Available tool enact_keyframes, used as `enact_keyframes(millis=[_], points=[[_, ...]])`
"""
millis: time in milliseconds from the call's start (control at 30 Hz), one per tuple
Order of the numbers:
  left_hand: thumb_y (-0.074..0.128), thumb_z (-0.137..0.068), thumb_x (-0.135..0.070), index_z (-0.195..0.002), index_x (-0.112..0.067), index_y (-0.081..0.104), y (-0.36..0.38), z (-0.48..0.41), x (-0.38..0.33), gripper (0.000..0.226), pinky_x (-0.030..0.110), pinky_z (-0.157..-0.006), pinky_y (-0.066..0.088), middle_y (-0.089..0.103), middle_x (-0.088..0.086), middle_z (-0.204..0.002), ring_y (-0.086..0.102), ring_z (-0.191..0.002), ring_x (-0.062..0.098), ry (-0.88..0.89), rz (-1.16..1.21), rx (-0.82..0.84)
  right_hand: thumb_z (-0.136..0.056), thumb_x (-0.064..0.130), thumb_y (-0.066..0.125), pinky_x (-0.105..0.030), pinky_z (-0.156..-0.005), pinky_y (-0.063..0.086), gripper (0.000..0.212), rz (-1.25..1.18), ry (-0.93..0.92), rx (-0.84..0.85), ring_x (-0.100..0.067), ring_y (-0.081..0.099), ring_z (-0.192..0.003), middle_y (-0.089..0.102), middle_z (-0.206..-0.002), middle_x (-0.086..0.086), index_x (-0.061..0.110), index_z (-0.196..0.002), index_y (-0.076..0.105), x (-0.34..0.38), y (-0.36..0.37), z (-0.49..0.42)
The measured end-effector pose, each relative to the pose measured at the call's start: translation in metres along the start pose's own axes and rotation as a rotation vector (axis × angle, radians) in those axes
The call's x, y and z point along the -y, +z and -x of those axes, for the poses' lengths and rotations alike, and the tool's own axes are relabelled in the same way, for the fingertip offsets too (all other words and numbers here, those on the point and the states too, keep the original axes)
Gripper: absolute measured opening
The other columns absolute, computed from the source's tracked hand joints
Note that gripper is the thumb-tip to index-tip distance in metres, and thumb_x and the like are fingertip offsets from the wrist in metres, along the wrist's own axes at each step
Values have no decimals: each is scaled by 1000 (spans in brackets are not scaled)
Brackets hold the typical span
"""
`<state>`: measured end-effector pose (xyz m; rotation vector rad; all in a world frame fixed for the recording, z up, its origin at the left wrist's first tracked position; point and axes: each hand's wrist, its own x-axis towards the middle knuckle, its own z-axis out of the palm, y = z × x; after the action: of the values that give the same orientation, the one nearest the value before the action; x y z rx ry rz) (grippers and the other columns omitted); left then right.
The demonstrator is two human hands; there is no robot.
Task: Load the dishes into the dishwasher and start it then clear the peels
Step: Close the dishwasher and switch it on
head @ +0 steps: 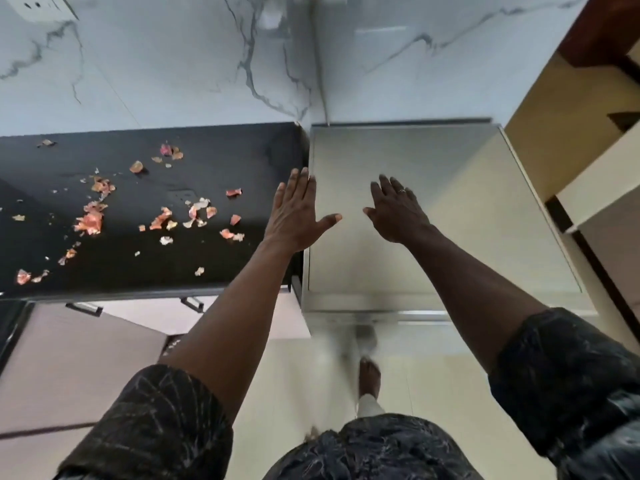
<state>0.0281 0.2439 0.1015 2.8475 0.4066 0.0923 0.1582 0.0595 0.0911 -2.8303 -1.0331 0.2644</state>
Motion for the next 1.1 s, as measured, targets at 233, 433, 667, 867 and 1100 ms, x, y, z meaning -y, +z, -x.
enact_keyframes(millis=[233, 433, 667, 867, 1100], points=[[42, -93, -71, -160, -8, 4, 36, 105, 2, 100, 43, -125, -5, -6, 9, -169, -13, -154, 21, 16, 36, 74, -106, 38, 40, -52, -124, 12, 62, -10, 69, 75, -31, 8, -155, 7, -168, -14, 9, -157, 21, 22, 56, 107], [42, -94, -69, -160, -8, 6, 46, 164, -5, 98, 44, -126, -3, -4, 9, -169, -12, -154, 21, 16, 35, 68, -107, 36, 38, -51, -123, 14, 59, 7, 68, 75, -30, 9, -155, 8, -168, -14, 8, -156, 22, 31, 74, 167], [46, -95, -64, -160, -7, 4, 54, 213, -23, 96, 43, -126, -3, -5, 9, -168, -13, -154, 22, -13, 2, 69, -107, 33, 38, -51, -122, 18, 58, 23, 36, 107, -28, 11, -155, 10, -168, -12, 6, -156, 23, 26, 94, 224], [52, -97, -55, -160, -7, 6, 66, 255, -43, 92, 44, -126, 1, -4, 10, -168, -10, -155, 24, -38, -43, 100, -108, 32, 40, -45, -123, 21, 59, -208, 63, 200, -28, 14, -155, 16, -167, -15, 2, -156, 24, 28, 131, 263], [54, -98, -49, -160, -8, 6, 87, 299, -33, 88, 43, -126, 1, -3, 9, -169, -9, -155, 24, -53, -81, 176, -108, 25, 44, -27, -121, 11, 60, -703, 181, 305, -20, 14, -155, 15, -167, -8, 5, -159, 20, 72, 166, 271]])
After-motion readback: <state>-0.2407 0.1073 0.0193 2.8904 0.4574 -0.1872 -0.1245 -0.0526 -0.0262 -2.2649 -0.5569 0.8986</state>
